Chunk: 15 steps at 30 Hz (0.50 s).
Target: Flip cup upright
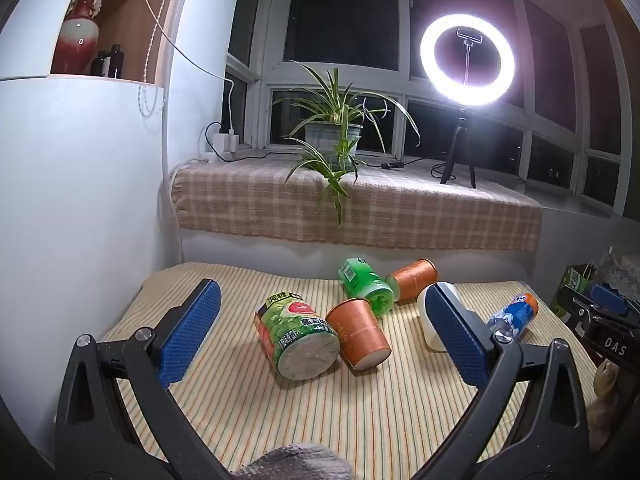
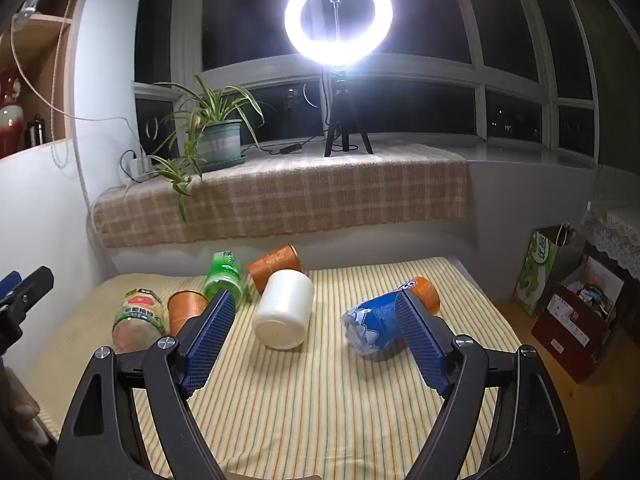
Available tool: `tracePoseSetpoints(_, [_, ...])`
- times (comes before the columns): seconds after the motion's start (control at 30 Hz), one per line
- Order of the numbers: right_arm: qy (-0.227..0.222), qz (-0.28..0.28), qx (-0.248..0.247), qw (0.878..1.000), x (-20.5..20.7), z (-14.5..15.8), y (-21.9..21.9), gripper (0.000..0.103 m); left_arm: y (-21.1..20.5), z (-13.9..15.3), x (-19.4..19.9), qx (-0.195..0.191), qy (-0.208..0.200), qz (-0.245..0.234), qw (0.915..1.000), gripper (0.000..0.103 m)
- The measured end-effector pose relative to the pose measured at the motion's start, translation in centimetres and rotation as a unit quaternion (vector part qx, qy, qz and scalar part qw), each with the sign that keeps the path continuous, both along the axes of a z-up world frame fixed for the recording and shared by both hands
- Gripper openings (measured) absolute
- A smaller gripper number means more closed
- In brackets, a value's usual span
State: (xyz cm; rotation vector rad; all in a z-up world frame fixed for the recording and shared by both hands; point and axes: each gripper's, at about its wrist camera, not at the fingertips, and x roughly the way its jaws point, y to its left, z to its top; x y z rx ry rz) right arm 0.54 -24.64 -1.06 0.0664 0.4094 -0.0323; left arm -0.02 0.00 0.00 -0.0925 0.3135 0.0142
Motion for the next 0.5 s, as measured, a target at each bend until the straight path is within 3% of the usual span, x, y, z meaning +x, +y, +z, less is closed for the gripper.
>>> tracePoseSetpoints(0.5, [-0.008, -0.002, -0.008, 1.000, -0.43, 0.30, 0.04, 0.082, 0.00, 0.07, -0.04, 0.004, 0.004, -0.003, 1.0000, 0.103])
